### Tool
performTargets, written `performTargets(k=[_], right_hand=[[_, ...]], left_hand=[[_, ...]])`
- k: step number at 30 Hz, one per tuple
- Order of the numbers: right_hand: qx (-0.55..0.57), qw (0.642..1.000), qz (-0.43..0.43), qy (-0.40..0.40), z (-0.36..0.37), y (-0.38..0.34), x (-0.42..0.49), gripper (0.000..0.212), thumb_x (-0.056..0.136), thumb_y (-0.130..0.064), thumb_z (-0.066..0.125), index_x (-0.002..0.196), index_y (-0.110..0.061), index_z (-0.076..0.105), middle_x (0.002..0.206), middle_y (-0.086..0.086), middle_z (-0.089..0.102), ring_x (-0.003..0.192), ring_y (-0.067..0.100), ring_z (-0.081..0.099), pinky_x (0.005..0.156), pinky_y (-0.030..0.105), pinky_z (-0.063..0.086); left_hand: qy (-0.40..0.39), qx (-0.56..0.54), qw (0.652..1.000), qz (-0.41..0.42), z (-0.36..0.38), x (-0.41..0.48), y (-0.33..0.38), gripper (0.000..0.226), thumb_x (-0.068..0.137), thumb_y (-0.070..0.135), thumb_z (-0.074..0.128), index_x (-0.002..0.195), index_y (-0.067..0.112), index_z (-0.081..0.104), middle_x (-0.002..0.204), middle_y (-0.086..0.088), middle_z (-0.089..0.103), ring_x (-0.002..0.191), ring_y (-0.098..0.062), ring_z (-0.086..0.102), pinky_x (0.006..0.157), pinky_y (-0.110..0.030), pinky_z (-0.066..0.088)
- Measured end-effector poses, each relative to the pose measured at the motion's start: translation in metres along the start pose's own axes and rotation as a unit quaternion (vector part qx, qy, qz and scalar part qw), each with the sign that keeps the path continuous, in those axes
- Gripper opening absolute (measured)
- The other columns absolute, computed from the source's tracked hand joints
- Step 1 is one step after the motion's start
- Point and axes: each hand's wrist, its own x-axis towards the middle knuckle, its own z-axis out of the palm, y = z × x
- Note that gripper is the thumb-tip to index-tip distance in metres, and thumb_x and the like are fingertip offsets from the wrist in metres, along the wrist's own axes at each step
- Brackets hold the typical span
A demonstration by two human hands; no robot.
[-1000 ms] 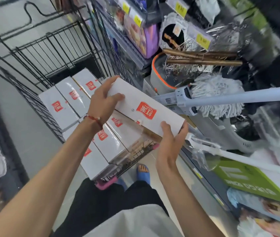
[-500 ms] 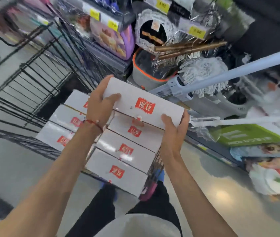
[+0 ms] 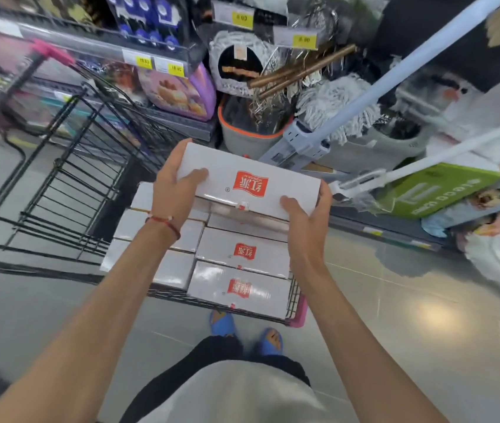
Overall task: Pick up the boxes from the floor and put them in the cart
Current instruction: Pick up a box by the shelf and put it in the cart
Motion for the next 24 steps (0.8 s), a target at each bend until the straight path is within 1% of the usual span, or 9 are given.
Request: performTargets(k=[3,6,8,10,12,14,15,19,24], right_hand=[[-0.008,1.000,0.000,-0.008,0.004,0.002,-0.001,0.063,0.093,-0.010,0.068,0.147,-0.026,0.041,0.127,-0.009,0.064,0.104,-0.007,0.064,0.078,0.010,0.053],[-0.030,0.999,-0.012,-0.006,0.018,0.001,0.000,0.062,0.090,-0.009,0.069,0.145,-0.022,0.043,0.123,-0.009,0.063,0.103,-0.007,0.063,0.075,0.006,0.051],[-0.039,0.999,-0.010,-0.010,0.032,0.003,0.005,0.063,0.089,-0.010,0.070,0.144,-0.024,0.043,0.126,-0.005,0.064,0.112,0.003,0.063,0.075,0.007,0.051],[-0.044,0.999,-0.008,-0.012,0.049,0.004,0.012,0.061,0.091,-0.009,0.069,0.142,-0.029,0.042,0.129,-0.005,0.064,0.117,0.009,0.063,0.080,0.012,0.053],[-0.054,0.999,-0.004,-0.007,0.070,0.007,0.022,0.061,0.092,-0.013,0.070,0.140,-0.034,0.040,0.129,-0.007,0.064,0.119,0.010,0.063,0.087,0.020,0.054],[-0.055,0.998,0.003,-0.004,0.094,0.010,0.030,0.062,0.090,-0.021,0.071,0.143,-0.033,0.040,0.132,-0.007,0.064,0.121,0.012,0.062,0.096,0.031,0.056],[-0.056,0.998,0.003,-0.005,0.107,0.012,0.034,0.064,0.091,-0.024,0.071,0.146,-0.032,0.039,0.133,-0.007,0.064,0.122,0.011,0.063,0.098,0.033,0.056],[-0.051,0.999,0.006,0.000,0.156,0.026,0.057,0.062,0.095,-0.017,0.072,0.147,-0.025,0.039,0.128,-0.012,0.063,0.108,-0.007,0.064,0.086,0.014,0.054],[-0.061,0.998,0.024,-0.018,0.198,0.052,0.074,0.062,0.098,-0.014,0.070,0.149,-0.025,0.036,0.132,-0.011,0.059,0.109,-0.010,0.062,0.087,0.013,0.053]], left_hand=[[0.000,-0.010,1.000,-0.004,-0.006,0.000,-0.005,0.059,0.088,0.002,0.062,0.144,0.020,0.052,0.140,-0.001,0.058,0.129,-0.020,0.055,0.111,-0.039,0.044],[0.002,-0.024,1.000,-0.020,-0.015,0.008,-0.013,0.058,0.089,0.003,0.061,0.144,0.021,0.052,0.140,0.000,0.057,0.128,-0.018,0.055,0.111,-0.037,0.044],[-0.005,-0.033,0.999,-0.029,-0.024,0.021,-0.018,0.058,0.090,0.004,0.060,0.144,0.022,0.051,0.140,-0.001,0.058,0.127,-0.019,0.056,0.110,-0.038,0.045],[-0.012,-0.046,0.998,-0.035,-0.033,0.038,-0.024,0.057,0.089,0.005,0.060,0.142,0.025,0.052,0.138,-0.001,0.059,0.126,-0.020,0.057,0.106,-0.038,0.049],[-0.020,-0.051,0.998,-0.041,-0.044,0.060,-0.027,0.057,0.088,0.007,0.060,0.141,0.027,0.053,0.136,-0.001,0.060,0.124,-0.021,0.058,0.101,-0.036,0.052],[-0.023,-0.053,0.997,-0.048,-0.057,0.083,-0.031,0.059,0.089,0.006,0.061,0.143,0.026,0.052,0.138,-0.001,0.060,0.125,-0.020,0.058,0.105,-0.038,0.050],[-0.023,-0.051,0.997,-0.051,-0.065,0.095,-0.033,0.059,0.089,0.005,0.061,0.144,0.026,0.052,0.139,-0.001,0.060,0.125,-0.020,0.058,0.107,-0.040,0.049],[-0.030,-0.028,0.998,-0.057,-0.091,0.145,-0.044,0.060,0.090,0.005,0.062,0.146,0.023,0.049,0.140,-0.004,0.058,0.125,-0.021,0.059,0.106,-0.042,0.049],[-0.049,-0.012,0.997,-0.064,-0.117,0.187,-0.068,0.058,0.092,0.006,0.061,0.146,0.022,0.047,0.138,-0.005,0.058,0.123,-0.019,0.060,0.104,-0.040,0.052]])
